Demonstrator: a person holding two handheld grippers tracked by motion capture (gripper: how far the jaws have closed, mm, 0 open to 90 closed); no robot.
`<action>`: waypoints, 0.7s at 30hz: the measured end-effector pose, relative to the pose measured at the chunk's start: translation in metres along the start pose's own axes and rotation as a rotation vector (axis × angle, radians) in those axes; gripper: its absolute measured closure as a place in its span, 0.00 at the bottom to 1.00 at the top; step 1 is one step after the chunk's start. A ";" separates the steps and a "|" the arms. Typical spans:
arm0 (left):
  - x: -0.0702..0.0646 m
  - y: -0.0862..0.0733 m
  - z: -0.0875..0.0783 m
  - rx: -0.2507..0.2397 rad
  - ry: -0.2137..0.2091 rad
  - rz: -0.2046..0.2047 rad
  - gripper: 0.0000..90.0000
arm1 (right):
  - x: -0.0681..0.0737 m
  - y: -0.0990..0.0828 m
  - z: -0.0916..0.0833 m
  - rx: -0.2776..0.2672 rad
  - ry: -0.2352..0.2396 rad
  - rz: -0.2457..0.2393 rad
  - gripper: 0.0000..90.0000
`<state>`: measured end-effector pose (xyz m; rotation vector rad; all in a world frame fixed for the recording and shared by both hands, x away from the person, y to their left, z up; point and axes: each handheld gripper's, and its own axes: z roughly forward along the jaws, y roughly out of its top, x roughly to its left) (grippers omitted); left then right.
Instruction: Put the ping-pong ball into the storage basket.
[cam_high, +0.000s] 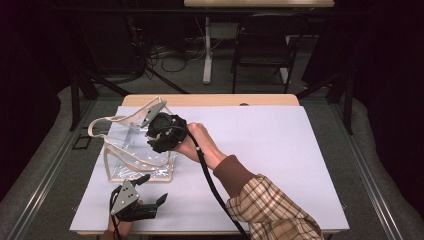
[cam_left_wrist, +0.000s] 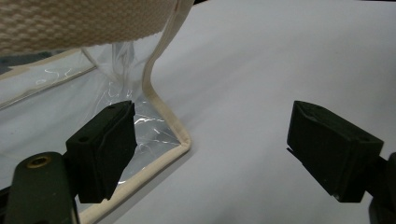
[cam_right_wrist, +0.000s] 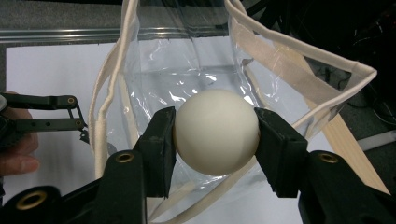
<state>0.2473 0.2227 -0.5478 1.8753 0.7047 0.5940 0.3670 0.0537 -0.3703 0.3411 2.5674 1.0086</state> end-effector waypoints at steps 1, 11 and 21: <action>0.000 0.000 0.000 -0.001 -0.001 0.001 0.18 | 0.000 0.000 0.001 0.008 0.004 0.001 0.57; 0.000 0.001 0.000 0.002 -0.003 0.007 0.18 | 0.004 -0.001 0.003 0.035 0.035 0.011 0.56; 0.000 0.000 0.000 -0.002 0.002 0.002 0.18 | 0.005 -0.001 0.007 0.060 0.053 0.009 0.56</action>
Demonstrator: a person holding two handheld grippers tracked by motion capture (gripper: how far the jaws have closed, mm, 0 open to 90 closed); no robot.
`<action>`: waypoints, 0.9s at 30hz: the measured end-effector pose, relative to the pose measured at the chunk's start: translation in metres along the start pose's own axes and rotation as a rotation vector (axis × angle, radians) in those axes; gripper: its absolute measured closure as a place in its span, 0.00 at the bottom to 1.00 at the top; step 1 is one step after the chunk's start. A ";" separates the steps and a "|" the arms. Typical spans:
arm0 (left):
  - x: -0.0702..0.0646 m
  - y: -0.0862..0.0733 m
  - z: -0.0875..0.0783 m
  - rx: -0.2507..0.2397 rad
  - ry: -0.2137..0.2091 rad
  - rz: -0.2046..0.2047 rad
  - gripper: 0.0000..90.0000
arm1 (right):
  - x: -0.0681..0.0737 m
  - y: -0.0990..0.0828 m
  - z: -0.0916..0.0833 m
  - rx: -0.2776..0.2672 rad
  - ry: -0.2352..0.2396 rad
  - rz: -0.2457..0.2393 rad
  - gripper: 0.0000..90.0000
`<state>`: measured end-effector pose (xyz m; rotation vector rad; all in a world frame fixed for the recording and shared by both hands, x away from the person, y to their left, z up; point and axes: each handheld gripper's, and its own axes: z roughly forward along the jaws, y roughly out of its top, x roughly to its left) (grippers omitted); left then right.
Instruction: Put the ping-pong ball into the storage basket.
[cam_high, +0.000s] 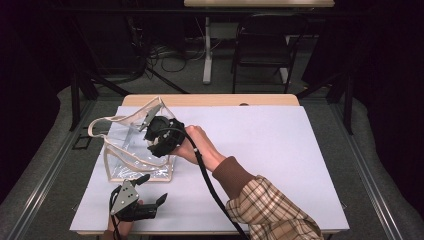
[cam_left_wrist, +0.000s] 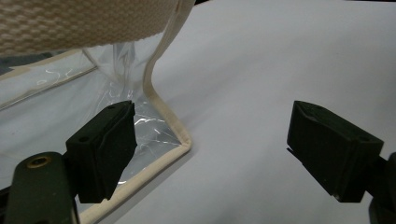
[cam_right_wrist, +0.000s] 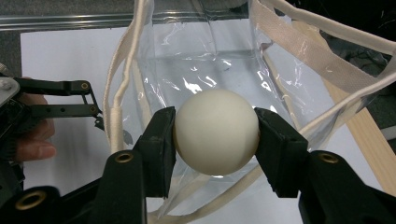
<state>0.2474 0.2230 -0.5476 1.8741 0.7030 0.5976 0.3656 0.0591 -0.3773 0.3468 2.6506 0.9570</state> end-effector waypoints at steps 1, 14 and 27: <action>0.000 0.000 0.000 -0.001 0.001 0.000 0.18 | 0.000 0.000 0.001 0.003 0.003 0.002 0.56; 0.000 0.000 -0.001 -0.002 0.003 0.003 0.18 | 0.001 -0.002 0.005 0.036 0.009 0.008 0.50; -0.001 0.000 -0.001 0.000 -0.003 0.003 0.18 | -0.010 -0.015 -0.014 -0.050 0.011 0.066 0.29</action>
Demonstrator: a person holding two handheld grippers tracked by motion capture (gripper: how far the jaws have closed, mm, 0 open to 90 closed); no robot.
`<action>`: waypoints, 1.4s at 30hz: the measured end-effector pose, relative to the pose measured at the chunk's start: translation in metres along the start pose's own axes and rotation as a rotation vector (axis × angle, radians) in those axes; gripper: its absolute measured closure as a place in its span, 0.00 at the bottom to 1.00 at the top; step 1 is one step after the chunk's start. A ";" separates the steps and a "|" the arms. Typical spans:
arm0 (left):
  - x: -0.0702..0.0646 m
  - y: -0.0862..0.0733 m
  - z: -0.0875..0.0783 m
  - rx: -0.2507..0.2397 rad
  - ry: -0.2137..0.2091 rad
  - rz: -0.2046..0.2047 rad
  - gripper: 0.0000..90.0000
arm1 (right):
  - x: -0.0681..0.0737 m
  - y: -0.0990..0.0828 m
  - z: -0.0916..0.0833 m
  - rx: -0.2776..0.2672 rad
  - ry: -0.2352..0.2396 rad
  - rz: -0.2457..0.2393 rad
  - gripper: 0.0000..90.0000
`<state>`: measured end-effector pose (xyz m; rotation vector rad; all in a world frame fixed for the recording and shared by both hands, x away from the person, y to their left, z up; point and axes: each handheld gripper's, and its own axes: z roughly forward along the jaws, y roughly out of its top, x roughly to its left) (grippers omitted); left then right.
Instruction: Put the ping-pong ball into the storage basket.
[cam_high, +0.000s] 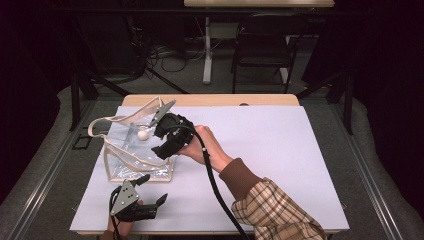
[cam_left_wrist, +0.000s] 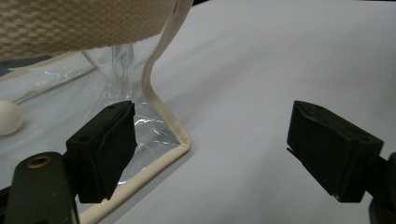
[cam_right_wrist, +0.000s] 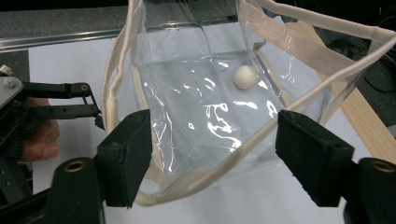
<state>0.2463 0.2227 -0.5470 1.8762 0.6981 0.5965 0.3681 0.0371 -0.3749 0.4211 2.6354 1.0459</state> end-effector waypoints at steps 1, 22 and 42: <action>0.000 0.000 0.000 0.000 0.000 0.000 0.18 | -0.001 -0.002 -0.002 -0.005 0.009 -0.001 0.27; -0.001 0.000 0.000 0.002 0.003 0.005 0.18 | -0.023 -0.044 -0.038 -0.024 -0.050 0.068 0.06; -0.001 0.000 0.000 0.001 0.006 0.004 0.18 | -0.027 -0.081 -0.063 -0.052 -0.111 0.107 0.03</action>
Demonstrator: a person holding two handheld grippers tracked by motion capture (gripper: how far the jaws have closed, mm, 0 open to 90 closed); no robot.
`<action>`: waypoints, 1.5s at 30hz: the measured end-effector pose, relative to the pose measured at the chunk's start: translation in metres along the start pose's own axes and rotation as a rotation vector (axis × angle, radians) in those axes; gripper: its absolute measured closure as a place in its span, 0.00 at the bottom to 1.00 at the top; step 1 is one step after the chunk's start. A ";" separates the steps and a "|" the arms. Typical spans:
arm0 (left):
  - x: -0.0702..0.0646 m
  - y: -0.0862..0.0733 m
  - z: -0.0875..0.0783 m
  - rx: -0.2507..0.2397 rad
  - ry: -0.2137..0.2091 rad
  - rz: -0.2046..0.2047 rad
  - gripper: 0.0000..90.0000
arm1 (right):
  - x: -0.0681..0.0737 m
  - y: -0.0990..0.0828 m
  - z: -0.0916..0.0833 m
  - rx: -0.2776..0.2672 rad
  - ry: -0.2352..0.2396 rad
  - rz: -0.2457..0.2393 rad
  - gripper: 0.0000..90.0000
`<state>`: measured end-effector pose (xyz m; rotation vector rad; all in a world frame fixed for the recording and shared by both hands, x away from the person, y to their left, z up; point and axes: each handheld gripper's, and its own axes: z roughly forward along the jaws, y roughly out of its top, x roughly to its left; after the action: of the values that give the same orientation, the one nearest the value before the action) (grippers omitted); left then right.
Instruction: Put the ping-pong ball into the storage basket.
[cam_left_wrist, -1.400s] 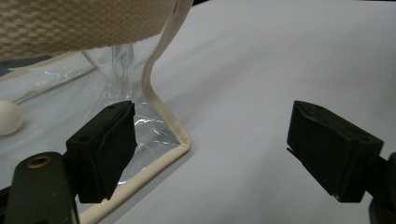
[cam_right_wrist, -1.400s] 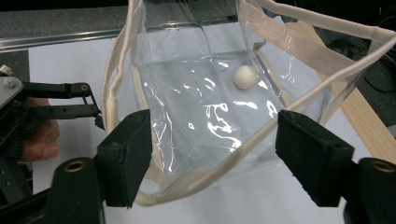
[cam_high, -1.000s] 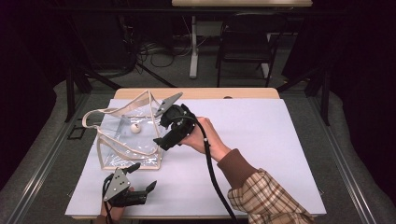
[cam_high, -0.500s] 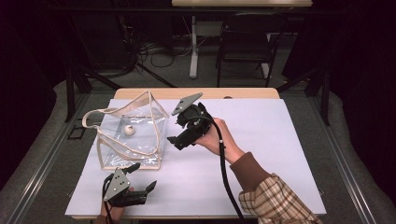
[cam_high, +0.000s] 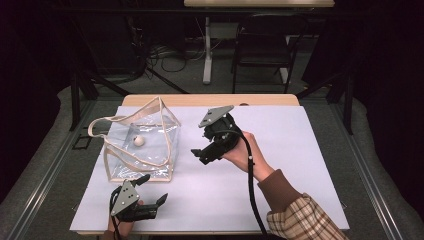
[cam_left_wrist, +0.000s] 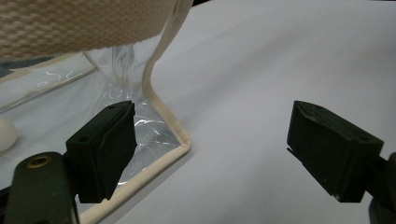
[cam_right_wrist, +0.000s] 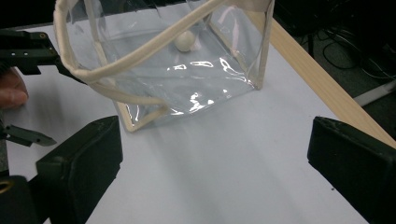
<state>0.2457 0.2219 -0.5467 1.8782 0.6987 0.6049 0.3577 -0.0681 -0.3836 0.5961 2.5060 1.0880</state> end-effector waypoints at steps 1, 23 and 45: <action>0.000 0.000 0.000 0.000 0.000 0.000 0.18 | 0.000 -0.002 -0.001 -0.001 -0.002 -0.001 0.03; -0.002 -0.002 -0.005 0.005 0.015 0.001 0.18 | -0.009 -0.045 -0.025 -0.010 -0.042 0.033 0.03; -0.002 -0.001 -0.003 0.006 0.010 0.007 0.18 | -0.009 -0.094 -0.040 -0.023 -0.084 0.059 0.01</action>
<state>0.2421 0.2232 -0.5468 1.8849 0.7014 0.6181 0.3245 -0.1544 -0.4267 0.6983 2.4145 1.0880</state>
